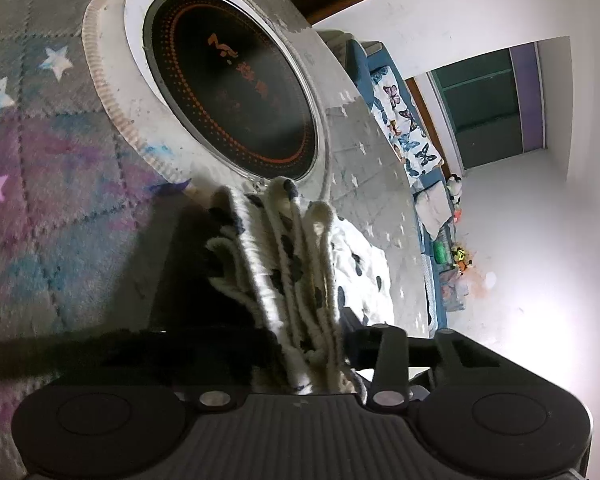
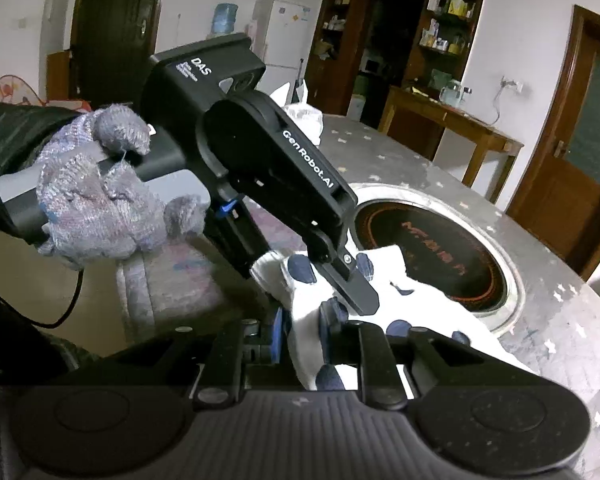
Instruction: Fold clothes
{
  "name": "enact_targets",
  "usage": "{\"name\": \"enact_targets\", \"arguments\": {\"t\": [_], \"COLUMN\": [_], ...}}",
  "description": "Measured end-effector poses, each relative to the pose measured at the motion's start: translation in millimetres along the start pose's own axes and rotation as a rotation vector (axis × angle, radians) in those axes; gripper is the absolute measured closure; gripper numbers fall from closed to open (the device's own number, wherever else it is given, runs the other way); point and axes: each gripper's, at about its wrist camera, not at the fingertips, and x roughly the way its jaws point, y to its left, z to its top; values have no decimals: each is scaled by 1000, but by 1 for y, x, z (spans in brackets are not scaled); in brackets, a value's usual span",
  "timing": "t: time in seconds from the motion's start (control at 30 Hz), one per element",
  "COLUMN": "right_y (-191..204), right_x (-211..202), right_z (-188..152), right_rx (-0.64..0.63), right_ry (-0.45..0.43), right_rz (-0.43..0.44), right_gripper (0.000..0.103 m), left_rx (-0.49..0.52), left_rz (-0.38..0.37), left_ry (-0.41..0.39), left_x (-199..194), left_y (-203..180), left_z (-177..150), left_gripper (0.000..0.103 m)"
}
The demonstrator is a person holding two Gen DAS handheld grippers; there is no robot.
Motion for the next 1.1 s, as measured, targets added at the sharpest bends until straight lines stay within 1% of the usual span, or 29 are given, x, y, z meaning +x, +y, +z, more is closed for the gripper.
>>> {"name": "enact_targets", "arguments": {"t": [0.1,0.2,0.27,0.37,0.43,0.5,0.63,0.77,0.87,0.93,0.97,1.03,1.1], "right_y": [-5,-18,-31,-54,-71,-87,-112,-140,-162,-172,-174,-169,-157], "right_x": [-5,-18,-27,-32,-28,-21,-2,8,5,-6,-12,-24,-34], "right_z": [-3,-6,-9,-13,-17,-22,-32,-48,-63,-71,-73,-73,-71], "right_rx": [42,116,177,260,296,330,370,419,470,519,533,523,500], "right_ry": [3,-11,-21,-21,-5,5,32,76,97,86,77,58,39], "right_rz": [21,38,32,-20,-86,-130,-187,-277,-365,-399,-405,-400,-372], "right_gripper": [79,79,79,79,79,79,79,79,79,79,79,79,79], "left_rx": [-6,-23,-24,-19,-15,-11,-10,-4,-6,-6,-5,-6,-5], "left_rz": [9,9,4,5,8,10,13,16,16,19,21,23,25], "left_ry": [4,8,6,2,1,-1,-6,-8,-8,-8,-8,-8,-7], "left_x": [2,2,2,2,1,0,0,1,2,2,2,2,2], "left_y": [4,9,11,11,11,11,11,11,10,10,9,9,8], "left_z": [0,0,-3,-4,-5,-6,-6,-7,-7,-7,-7,-7,-6], "left_gripper": [68,69,69,69,69,69,69,70,70,70,70,69,69]}}
